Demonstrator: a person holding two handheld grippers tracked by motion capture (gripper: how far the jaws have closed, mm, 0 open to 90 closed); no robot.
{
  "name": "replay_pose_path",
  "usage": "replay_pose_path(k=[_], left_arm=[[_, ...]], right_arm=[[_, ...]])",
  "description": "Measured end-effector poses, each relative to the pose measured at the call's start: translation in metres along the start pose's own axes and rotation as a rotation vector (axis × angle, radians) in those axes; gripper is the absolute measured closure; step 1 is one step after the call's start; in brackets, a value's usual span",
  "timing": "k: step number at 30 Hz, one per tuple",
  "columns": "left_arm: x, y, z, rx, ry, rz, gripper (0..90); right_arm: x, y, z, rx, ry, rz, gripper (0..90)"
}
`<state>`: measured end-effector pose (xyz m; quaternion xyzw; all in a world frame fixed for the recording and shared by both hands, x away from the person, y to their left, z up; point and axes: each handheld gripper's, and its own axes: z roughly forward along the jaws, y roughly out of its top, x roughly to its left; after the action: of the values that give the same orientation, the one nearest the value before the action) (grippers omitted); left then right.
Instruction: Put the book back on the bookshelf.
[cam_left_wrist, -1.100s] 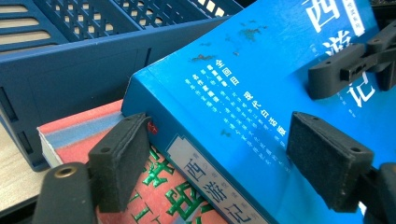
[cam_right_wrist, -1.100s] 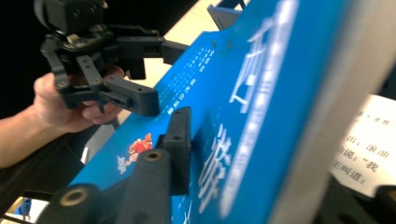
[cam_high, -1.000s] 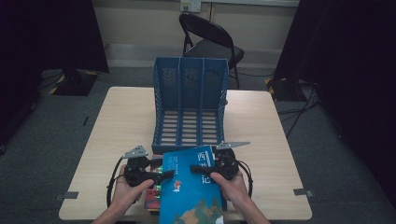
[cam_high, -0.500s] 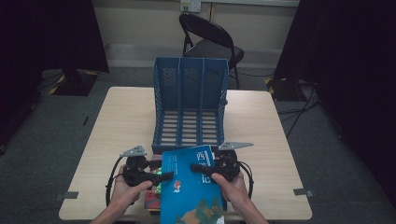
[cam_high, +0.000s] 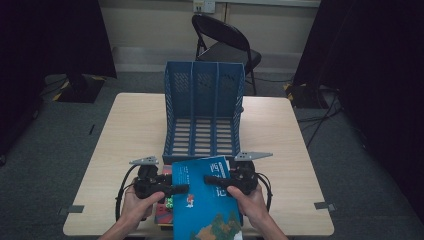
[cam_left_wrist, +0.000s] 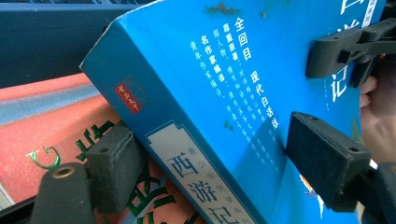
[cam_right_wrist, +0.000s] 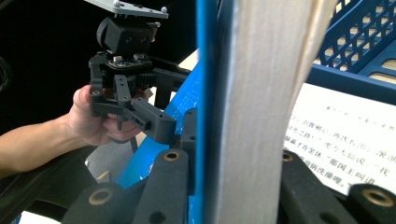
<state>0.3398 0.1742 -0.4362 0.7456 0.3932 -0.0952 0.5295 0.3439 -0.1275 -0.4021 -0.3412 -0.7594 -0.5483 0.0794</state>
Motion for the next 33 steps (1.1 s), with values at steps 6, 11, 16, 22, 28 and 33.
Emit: replay_pose_path(k=[6, 11, 16, 22, 28, 33], left_arm=[[-0.002, 0.008, -0.005, -0.031, -0.02, 0.004, 29.4], [-0.005, 0.013, -0.007, -0.05, -0.025, 0.003, 31.9], [-0.009, 0.023, -0.012, -0.081, -0.045, 0.018, 35.0], [-0.013, 0.035, -0.014, -0.112, -0.087, 0.011, 39.7], [-0.013, 0.041, -0.015, -0.126, -0.136, 0.005, 44.7], [-0.027, 0.052, -0.023, -0.154, -0.145, 0.037, 52.7]], right_arm=[[0.004, 0.005, -0.006, -0.031, -0.012, -0.004, 78.0], [0.008, 0.008, -0.009, -0.043, -0.022, -0.013, 78.0], [0.016, 0.013, -0.014, -0.079, -0.025, -0.032, 78.1], [0.022, 0.018, -0.022, -0.124, -0.022, -0.053, 78.1], [0.022, 0.02, -0.027, -0.142, -0.021, -0.068, 78.1], [0.025, 0.025, -0.034, -0.159, -0.013, -0.079, 78.2]])
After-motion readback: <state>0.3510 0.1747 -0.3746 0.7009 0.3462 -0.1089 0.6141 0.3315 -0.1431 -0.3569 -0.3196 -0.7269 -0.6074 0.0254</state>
